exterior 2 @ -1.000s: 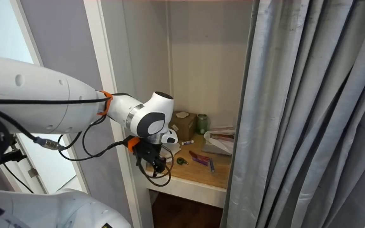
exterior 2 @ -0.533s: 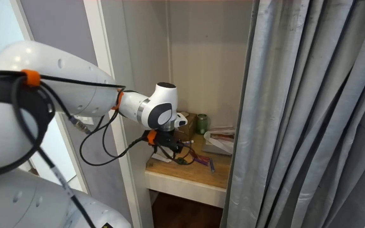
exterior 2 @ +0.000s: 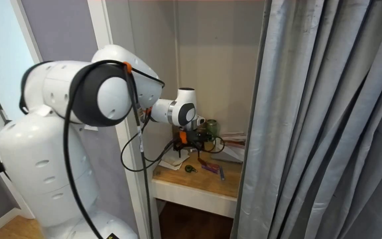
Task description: Set the blue marker upright on the shelf
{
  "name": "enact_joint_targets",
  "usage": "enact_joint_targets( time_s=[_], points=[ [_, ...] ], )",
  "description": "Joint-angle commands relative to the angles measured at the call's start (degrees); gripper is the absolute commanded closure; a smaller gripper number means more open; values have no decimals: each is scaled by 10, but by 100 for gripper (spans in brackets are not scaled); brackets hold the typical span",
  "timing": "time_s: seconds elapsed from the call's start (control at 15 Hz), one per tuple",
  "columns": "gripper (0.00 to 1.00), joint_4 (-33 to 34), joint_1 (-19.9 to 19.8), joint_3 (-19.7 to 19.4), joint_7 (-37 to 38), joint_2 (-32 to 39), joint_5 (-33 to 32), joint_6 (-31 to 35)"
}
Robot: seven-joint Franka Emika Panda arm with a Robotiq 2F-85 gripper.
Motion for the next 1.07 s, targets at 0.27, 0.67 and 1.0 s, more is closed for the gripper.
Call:
enact_joint_targets(
  time_s=[0.27, 0.67, 1.0],
  points=[
    [0, 223, -16, 9, 29, 213, -165, -116],
    [0, 239, -25, 14, 18, 246, -166, -105],
    [0, 248, -25, 14, 17, 250, -167, -109]
  ],
)
